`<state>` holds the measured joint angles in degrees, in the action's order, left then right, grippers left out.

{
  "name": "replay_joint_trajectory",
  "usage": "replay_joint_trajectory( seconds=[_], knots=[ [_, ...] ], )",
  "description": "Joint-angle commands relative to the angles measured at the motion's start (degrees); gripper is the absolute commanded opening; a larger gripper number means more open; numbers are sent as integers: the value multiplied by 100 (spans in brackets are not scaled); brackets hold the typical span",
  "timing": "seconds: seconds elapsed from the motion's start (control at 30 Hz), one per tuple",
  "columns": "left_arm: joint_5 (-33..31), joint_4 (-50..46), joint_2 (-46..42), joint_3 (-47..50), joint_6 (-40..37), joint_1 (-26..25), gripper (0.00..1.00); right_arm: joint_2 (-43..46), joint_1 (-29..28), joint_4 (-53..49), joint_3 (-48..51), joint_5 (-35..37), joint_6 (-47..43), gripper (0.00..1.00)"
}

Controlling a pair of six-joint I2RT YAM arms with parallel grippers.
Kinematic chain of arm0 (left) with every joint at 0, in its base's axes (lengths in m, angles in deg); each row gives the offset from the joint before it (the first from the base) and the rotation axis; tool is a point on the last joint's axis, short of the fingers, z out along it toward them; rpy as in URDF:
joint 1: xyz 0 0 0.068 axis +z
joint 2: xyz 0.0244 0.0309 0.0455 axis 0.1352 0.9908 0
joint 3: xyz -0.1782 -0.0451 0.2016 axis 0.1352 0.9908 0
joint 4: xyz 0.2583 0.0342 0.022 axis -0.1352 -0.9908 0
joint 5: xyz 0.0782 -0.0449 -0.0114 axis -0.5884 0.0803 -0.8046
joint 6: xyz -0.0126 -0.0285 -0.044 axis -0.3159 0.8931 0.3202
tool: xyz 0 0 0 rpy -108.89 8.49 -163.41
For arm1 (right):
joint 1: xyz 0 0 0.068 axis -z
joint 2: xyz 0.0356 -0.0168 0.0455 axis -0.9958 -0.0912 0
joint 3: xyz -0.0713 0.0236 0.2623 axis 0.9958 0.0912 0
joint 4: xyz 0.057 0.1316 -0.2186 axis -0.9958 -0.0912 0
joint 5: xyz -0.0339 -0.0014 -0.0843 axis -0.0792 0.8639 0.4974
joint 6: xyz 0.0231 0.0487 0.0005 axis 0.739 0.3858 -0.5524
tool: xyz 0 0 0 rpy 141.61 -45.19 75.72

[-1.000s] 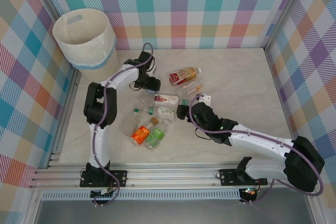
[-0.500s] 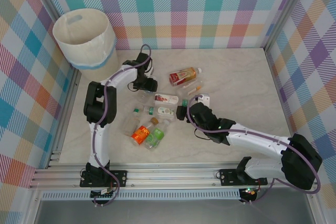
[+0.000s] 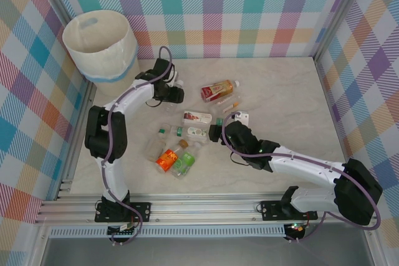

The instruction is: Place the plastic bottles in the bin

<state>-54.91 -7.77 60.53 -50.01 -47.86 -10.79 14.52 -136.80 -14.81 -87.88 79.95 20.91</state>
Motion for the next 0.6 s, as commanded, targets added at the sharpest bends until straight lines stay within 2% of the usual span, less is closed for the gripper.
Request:
replay_joint_trajectory(
  seconds=[0.0,0.23,0.57],
  knots=[
    [91,308,-438,133,197,107,53,79,26,137,-148,47,-85,100],
    [386,708,-1051,319,433,242,49,169,26,270,-79,21,-165,100],
    [730,1166,-1895,225,834,714,44,215,27,346,-40,21,-192,100]
  ],
)
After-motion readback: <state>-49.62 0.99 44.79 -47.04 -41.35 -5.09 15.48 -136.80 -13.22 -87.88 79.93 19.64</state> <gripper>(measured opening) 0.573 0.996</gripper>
